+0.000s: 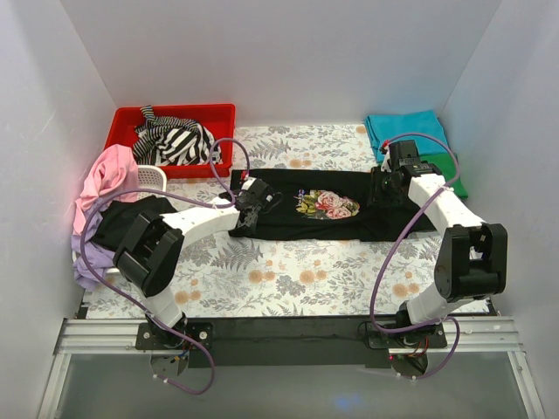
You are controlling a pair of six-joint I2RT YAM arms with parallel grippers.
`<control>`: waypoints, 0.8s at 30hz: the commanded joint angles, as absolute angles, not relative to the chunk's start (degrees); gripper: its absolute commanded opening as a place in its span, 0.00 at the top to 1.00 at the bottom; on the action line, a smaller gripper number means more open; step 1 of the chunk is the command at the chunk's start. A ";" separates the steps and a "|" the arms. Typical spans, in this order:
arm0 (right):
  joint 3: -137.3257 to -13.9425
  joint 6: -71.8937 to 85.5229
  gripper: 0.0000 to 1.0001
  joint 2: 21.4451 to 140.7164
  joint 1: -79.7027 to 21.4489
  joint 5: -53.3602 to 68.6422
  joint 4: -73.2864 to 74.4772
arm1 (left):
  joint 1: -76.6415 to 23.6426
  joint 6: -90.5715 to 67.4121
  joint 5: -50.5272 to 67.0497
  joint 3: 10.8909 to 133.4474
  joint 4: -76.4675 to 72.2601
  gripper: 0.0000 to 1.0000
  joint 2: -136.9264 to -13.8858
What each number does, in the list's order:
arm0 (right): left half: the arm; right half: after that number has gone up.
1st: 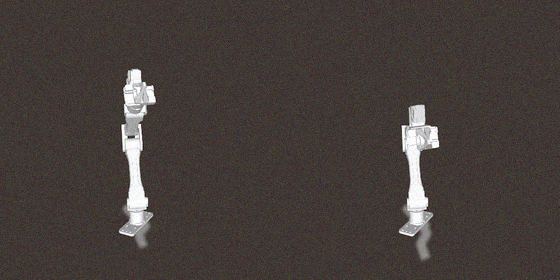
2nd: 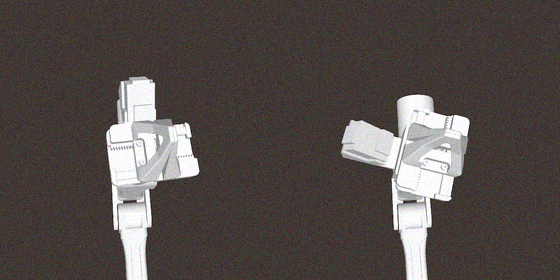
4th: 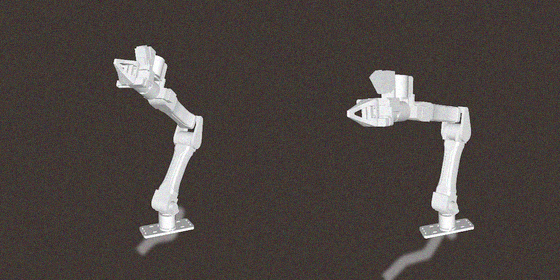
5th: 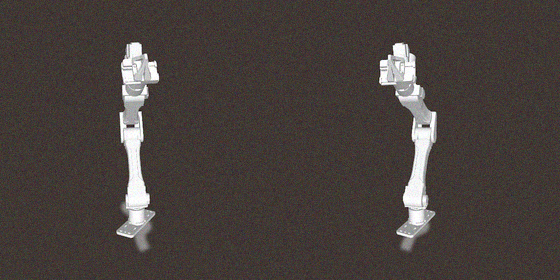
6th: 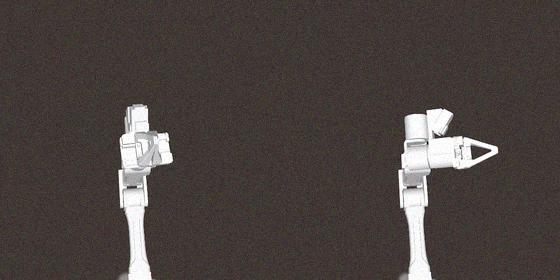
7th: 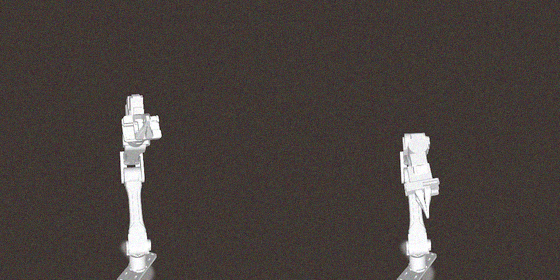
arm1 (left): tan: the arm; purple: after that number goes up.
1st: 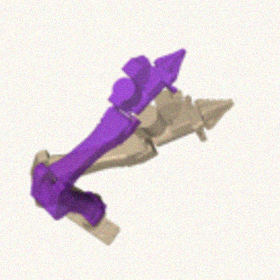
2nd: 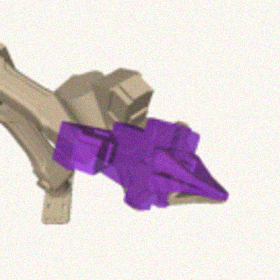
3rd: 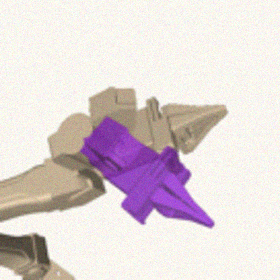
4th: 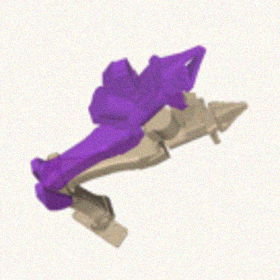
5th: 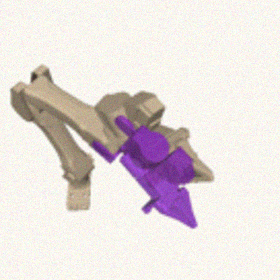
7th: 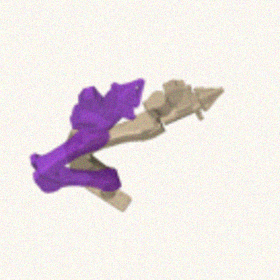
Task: Fold and stack the t-shirts
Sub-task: Fold the tshirt
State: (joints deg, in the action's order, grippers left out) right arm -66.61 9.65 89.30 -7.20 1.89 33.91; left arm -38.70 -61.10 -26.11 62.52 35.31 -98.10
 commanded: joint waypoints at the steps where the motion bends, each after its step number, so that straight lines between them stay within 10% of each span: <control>1: -65.83 9.40 0.53 89.12 -7.03 1.93 32.17 | -37.97 -60.56 -28.39 61.96 35.68 1.00 -95.98; 15: -62.84 9.05 0.54 90.26 -7.03 -10.19 35.24 | -35.77 -50.89 -35.44 66.71 49.39 1.00 -95.36; 20: -62.05 8.96 0.54 88.78 -7.03 -13.62 35.60 | -35.86 -56.07 -37.34 66.97 54.58 0.45 -94.93; 24: -63.62 8.35 0.53 86.05 -7.03 -15.82 35.59 | -35.51 -58.36 -41.65 68.03 55.89 0.33 -93.96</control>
State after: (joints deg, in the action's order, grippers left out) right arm -62.13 9.19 89.45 -7.20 -12.21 35.22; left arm -35.90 -55.70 -36.27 66.48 53.23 -97.69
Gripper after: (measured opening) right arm 0.468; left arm 0.619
